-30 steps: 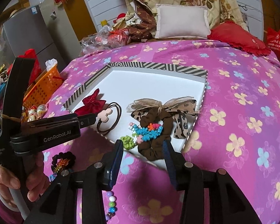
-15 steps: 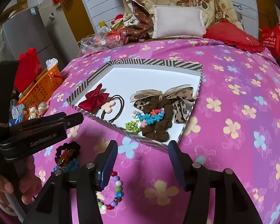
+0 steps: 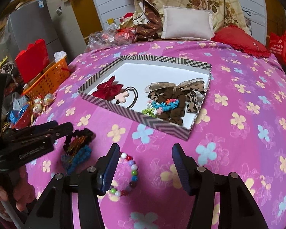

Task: Organize jewelry
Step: 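Move both tools back over the remaining bracelets and hair ties, then grasp the black beaded hair tie with the left tool while the right tool grasps the multicolour bead bracelet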

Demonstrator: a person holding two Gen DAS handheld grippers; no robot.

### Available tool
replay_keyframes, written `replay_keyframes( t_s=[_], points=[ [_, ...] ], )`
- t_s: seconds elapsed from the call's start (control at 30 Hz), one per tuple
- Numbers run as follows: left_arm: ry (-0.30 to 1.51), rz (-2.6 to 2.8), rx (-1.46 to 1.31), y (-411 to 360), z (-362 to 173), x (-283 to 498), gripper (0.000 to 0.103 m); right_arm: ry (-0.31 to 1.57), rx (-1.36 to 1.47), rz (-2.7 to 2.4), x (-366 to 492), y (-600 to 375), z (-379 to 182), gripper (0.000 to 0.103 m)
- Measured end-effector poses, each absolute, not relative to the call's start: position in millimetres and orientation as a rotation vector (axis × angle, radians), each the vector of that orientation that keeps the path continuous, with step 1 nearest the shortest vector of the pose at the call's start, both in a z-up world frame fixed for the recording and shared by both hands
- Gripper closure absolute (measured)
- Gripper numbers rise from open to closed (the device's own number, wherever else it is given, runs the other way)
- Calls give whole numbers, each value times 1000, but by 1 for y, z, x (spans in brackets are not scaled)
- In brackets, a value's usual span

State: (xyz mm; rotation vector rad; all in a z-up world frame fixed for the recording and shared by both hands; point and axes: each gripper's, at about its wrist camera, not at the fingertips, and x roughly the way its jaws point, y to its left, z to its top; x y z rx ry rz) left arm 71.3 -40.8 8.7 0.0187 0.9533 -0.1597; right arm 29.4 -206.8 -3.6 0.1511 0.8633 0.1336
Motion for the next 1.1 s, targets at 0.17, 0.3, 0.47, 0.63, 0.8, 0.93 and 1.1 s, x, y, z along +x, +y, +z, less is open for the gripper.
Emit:
replay_keyframes(
  t_s=[0.17, 0.3, 0.47, 0.63, 0.8, 0.93, 1.1],
  points=[
    [973, -140, -39, -6, 5, 55, 54, 881, 145, 145, 21, -200, -10, 48],
    [991, -143, -60, 16, -2, 40, 54, 898, 139, 159, 16, -194, -18, 48],
    [1020, -149, -64, 27, -13, 30, 54, 915, 121, 179, 14, -183, -23, 48],
    [1041, -160, -92, 29, -20, 37, 54, 916, 107, 189, 14, -178, -22, 48],
    [1054, -160, -121, 31, -25, 51, 54, 919, 107, 196, 16, -177, -23, 48],
    [1058, -174, -136, 29, -28, 61, 54, 922, 99, 211, 18, -171, -25, 48],
    [1060, -192, -125, 22, -30, 74, 54, 925, 85, 220, 20, -167, -28, 48]
  ],
)
